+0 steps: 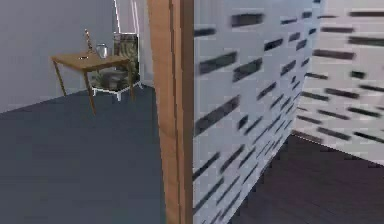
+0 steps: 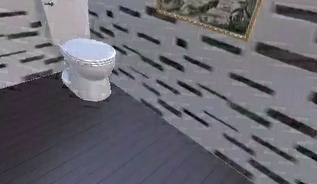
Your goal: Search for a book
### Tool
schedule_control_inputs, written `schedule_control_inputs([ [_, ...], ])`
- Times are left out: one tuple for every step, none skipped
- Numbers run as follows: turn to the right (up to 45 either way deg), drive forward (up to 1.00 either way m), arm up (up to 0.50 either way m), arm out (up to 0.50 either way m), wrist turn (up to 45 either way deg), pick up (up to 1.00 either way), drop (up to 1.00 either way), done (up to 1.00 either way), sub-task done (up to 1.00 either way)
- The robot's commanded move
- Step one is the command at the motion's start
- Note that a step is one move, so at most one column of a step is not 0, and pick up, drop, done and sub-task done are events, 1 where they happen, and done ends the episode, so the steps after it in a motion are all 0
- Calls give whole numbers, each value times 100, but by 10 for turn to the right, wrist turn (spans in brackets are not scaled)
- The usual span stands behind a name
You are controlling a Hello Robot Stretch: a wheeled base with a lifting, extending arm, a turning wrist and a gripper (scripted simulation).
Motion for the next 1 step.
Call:
schedule_control_inputs([
  [-450,0,0,0,0,0,0,0,0],
])
